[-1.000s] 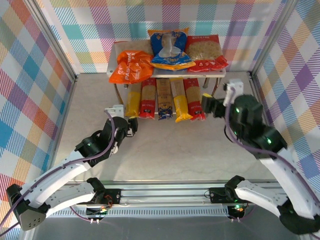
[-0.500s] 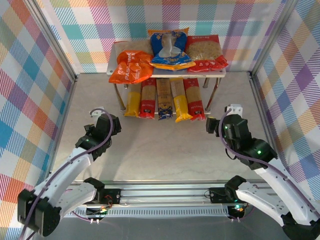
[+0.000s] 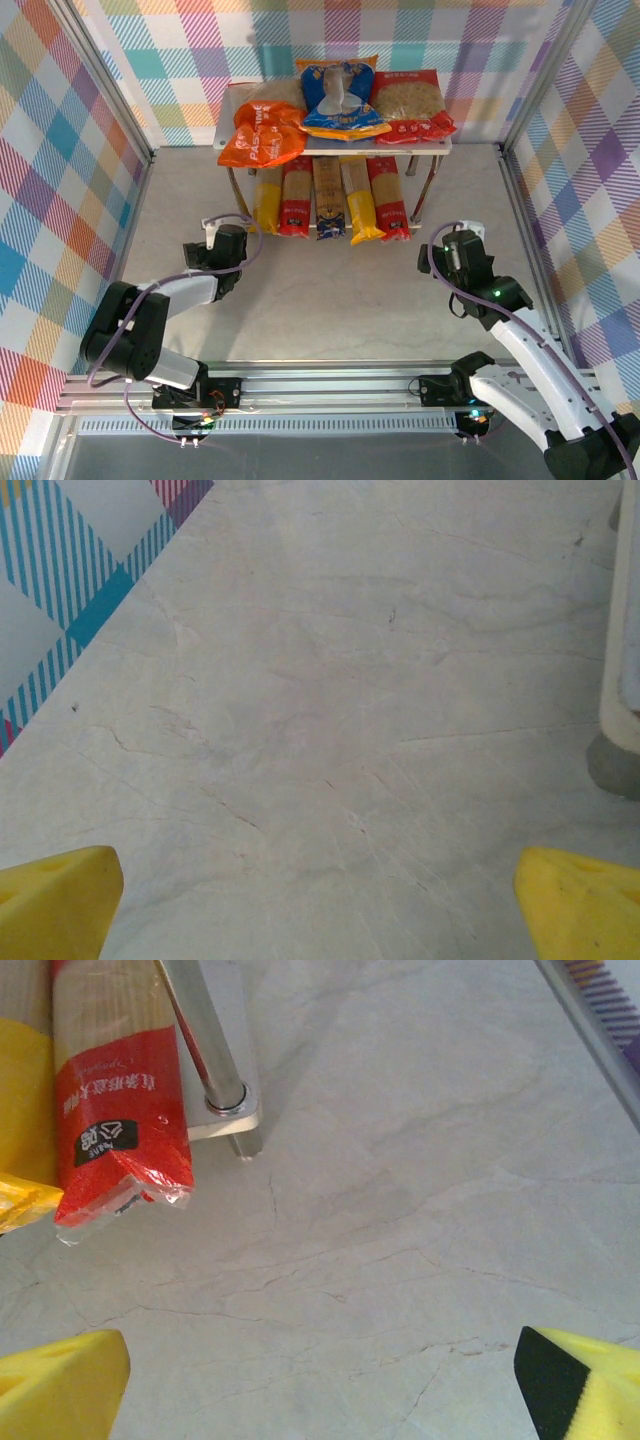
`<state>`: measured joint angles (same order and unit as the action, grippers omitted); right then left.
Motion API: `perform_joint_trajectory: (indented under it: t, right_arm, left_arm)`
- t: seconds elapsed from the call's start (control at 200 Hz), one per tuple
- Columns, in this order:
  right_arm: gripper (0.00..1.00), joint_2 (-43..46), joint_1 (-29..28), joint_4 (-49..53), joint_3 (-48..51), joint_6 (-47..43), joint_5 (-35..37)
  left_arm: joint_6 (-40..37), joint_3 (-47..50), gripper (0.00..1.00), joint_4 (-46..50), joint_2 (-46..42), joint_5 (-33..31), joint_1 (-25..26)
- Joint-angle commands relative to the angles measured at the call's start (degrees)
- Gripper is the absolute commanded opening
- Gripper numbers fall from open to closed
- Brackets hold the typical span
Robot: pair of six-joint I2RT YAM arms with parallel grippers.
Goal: Place and organize the pasta boxes and bags onto the shelf
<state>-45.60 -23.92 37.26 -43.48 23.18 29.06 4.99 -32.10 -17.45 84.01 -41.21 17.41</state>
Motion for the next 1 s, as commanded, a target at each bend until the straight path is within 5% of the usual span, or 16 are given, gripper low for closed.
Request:
perform_joint_trajectory:
  t: [0.0,0.325,0.525,0.645,0.995]
  right_arm:
    - [0.99,-0.03,0.93,-3.96,1.88,0.61,-1.79]
    - [0.99,-10.02,6.59,-16.53,4.63,-1.11,-5.02]
    - [0.99,-18.27,12.0,-23.56,4.2,-4.85,-9.63]
    - [0.99,-22.32,16.6,-25.71,4.23,-5.87,-11.36]
    - [0.99,-22.86,22.21,-29.35,5.62,-1.08,-18.76]
  left_arm:
    - [-3.04,1.43,1.0,-12.55,1.08,-1.62,-1.05]
    - [-8.09,9.47,1.0,-23.32,-4.09,10.69,-1.33]
    - [-9.34,4.83,1.0,-14.92,-2.25,21.5,-2.02]
    - [-7.72,3.36,1.0,-13.04,-1.34,20.43,-2.56]
    - [5.16,11.06,1.0,-22.77,-5.48,37.07,-21.63]
